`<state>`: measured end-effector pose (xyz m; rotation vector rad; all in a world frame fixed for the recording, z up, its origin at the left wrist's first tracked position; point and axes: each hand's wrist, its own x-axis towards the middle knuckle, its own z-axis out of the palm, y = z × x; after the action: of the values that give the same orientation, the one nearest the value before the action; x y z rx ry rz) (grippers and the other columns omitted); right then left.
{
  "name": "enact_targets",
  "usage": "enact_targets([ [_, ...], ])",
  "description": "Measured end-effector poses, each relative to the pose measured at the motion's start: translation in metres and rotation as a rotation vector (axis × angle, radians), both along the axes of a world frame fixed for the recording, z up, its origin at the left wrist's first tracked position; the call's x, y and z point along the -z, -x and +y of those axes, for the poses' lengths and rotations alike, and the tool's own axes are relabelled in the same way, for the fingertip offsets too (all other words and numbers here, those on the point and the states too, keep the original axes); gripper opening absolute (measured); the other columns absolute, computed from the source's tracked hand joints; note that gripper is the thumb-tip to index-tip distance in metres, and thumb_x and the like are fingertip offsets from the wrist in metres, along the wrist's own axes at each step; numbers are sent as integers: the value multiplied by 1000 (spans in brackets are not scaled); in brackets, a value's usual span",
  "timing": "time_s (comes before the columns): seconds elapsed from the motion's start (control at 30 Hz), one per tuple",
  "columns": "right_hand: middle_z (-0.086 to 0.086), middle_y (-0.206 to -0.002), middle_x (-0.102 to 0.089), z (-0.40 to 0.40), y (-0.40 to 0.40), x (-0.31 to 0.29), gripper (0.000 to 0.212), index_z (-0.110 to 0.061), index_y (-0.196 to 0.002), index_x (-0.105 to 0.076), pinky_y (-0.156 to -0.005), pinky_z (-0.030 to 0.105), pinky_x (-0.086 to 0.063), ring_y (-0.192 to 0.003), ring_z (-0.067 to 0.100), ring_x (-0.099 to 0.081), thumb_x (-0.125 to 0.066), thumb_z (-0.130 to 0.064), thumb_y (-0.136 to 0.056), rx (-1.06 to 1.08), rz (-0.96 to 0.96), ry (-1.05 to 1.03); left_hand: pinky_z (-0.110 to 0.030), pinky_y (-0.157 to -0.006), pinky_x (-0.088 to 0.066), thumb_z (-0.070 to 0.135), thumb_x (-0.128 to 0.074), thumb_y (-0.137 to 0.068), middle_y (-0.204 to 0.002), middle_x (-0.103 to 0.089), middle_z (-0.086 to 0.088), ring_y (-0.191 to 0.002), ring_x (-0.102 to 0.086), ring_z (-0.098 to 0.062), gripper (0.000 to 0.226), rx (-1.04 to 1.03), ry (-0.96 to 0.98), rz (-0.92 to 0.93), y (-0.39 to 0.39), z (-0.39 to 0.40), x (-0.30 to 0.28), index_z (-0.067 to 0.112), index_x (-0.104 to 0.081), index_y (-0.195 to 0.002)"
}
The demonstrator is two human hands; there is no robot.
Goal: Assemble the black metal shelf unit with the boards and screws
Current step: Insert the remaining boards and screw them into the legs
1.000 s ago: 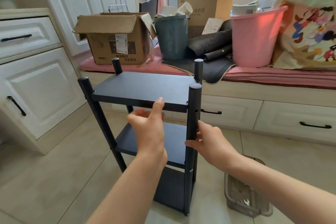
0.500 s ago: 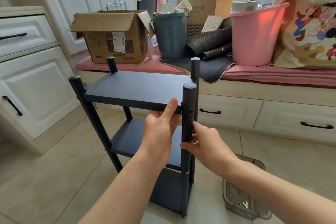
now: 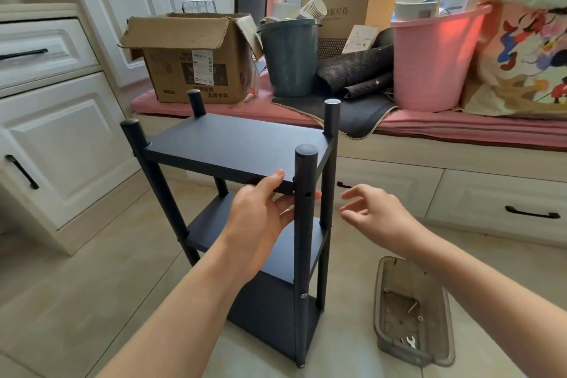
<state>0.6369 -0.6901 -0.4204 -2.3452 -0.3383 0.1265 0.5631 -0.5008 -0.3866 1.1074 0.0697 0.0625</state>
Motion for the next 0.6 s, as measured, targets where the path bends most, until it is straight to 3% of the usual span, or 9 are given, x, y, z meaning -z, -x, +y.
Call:
enact_targets([
  [0.2,1,-137,-54,5,-9,11,60,-19,-148,-31,-89,28,-43,-102,12,-53,-59,-33,-97,76,-7,-70,-40,-83,-59,39,-61,-81,-90,-75,-10,-95,-74,-36,28,99,-54,8,13,16,-3,20,-79,-73],
  [0.33,-3,-131,-53,7,-7,8,62,-20,-149,-28,-86,27,-45,-103,12,-56,-60,-31,-97,74,3,-154,-35,-72,-60,42,-61,-83,-79,-65,-9,-84,-72,-33,29,138,-65,29,22,28,-6,16,-75,-77],
  [0.43,-7,-118,-61,8,0,5,40,-21,-130,-49,-83,26,-50,-101,11,-61,-65,-24,-94,2,-11,-234,-32,-66,-58,42,-60,-88,-72,-58,-6,-73,-67,-29,31,155,-78,13,25,36,-9,21,-73,-69],
  [0.5,-2,-106,-69,8,5,3,19,-18,-110,-60,-93,38,-53,-102,16,-65,-67,-19,-92,-40,-17,-267,-32,-66,-58,46,-61,-88,-66,-55,-2,-65,-64,-24,35,165,-119,-6,25,41,-10,26,-71,-62],
  [0.6,3,-93,-72,7,14,-3,8,-16,-91,-65,-93,46,-54,-94,21,-68,-72,-18,-87,-114,-7,-281,-29,-56,-55,51,-63,-81,-56,-49,2,-52,-57,-17,36,99,-118,26,22,46,-12,25,-67,-57],
])
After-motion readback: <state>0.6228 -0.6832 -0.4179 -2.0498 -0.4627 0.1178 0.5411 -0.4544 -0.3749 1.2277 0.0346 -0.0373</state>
